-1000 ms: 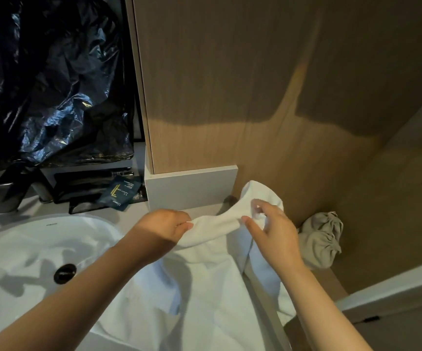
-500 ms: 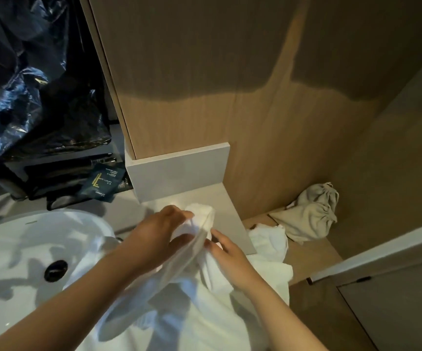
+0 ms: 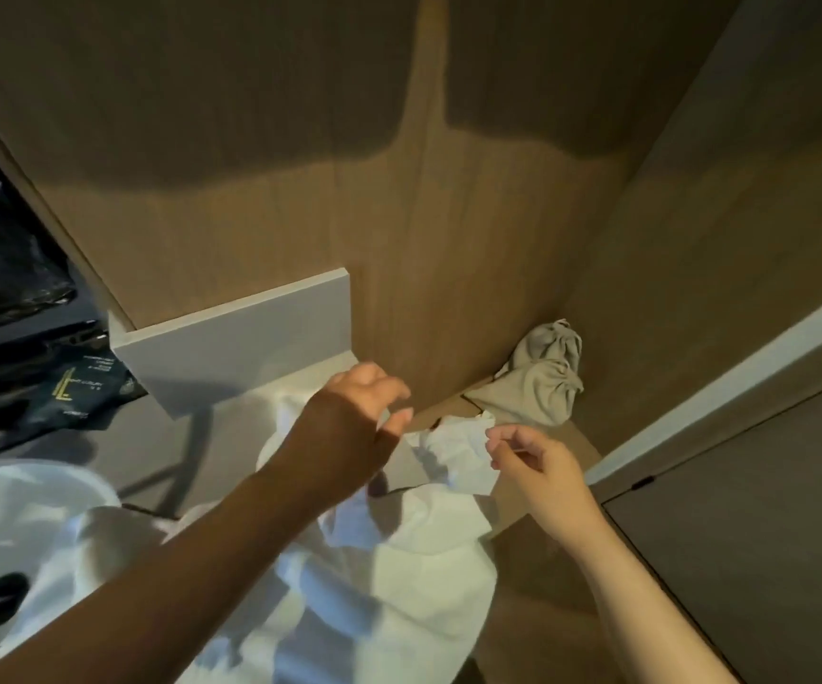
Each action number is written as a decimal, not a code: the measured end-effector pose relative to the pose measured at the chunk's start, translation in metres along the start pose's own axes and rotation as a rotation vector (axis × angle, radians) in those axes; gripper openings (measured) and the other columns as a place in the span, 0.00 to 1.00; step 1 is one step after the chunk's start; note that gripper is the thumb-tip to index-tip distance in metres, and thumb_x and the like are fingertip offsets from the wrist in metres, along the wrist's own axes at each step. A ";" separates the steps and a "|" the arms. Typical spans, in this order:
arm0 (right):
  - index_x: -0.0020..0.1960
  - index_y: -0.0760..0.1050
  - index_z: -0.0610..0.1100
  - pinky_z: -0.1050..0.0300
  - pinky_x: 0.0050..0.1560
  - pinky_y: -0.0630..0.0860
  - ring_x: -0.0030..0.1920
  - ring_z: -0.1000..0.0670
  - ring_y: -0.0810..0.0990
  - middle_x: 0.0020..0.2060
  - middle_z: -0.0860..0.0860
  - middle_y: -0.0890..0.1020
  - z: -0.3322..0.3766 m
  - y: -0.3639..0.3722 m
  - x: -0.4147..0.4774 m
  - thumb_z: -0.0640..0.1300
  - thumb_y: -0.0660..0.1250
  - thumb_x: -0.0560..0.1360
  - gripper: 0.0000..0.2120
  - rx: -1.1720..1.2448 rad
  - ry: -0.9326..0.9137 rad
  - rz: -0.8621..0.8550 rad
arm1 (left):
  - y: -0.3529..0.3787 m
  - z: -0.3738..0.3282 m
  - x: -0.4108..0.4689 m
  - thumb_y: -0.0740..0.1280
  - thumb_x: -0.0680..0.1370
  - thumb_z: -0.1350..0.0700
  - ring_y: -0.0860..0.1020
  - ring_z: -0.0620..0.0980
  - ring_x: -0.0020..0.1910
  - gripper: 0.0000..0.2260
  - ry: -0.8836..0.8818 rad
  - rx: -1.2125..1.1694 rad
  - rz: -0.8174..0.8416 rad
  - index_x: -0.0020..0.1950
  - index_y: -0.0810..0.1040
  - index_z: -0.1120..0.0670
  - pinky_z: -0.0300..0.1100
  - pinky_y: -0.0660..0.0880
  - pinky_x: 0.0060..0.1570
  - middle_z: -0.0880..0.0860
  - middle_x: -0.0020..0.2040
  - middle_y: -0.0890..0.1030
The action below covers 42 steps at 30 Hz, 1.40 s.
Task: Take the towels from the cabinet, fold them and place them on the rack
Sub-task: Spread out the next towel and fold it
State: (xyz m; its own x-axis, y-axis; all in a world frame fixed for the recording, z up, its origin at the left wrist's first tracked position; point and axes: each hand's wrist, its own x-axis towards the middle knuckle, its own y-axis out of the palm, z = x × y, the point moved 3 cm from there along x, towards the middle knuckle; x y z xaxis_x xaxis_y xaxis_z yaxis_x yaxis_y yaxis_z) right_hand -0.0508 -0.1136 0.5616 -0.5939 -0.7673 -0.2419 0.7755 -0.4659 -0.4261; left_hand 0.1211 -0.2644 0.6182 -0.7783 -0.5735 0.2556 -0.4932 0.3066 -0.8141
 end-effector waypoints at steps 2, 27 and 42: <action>0.56 0.80 0.48 0.64 0.46 0.75 0.49 0.54 0.81 0.49 0.55 0.83 -0.017 -0.023 0.014 0.47 0.66 0.80 0.07 -0.102 -0.003 0.014 | 0.026 -0.014 0.018 0.64 0.79 0.53 0.78 0.54 0.53 0.11 0.048 0.034 0.074 0.58 0.80 0.54 0.44 0.73 0.54 0.54 0.56 0.79; 0.77 0.62 0.47 0.55 0.66 0.67 0.68 0.47 0.70 0.71 0.47 0.70 -0.357 -0.002 0.318 0.50 0.63 0.80 0.27 -0.609 0.083 0.316 | 0.431 0.136 0.150 0.60 0.81 0.51 0.74 0.52 0.64 0.15 -0.391 0.248 0.674 0.65 0.74 0.54 0.40 0.68 0.61 0.54 0.65 0.75; 0.45 0.78 0.42 0.67 0.37 0.68 0.37 0.49 0.78 0.36 0.46 0.80 -0.339 0.016 0.331 0.43 0.69 0.77 0.04 -0.181 -0.030 0.078 | 0.449 0.168 0.154 0.63 0.81 0.50 0.68 0.53 0.71 0.30 -0.551 0.030 0.582 0.78 0.54 0.57 0.37 0.63 0.65 0.56 0.74 0.66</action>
State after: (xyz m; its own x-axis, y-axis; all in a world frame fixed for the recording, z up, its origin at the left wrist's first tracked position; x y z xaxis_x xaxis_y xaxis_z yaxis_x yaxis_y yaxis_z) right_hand -0.3074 -0.2257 0.1796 -0.5249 -0.8119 -0.2554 0.7661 -0.3199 -0.5575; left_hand -0.1550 -0.3431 0.2040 -0.5998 -0.6230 -0.5020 -0.0506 0.6557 -0.7533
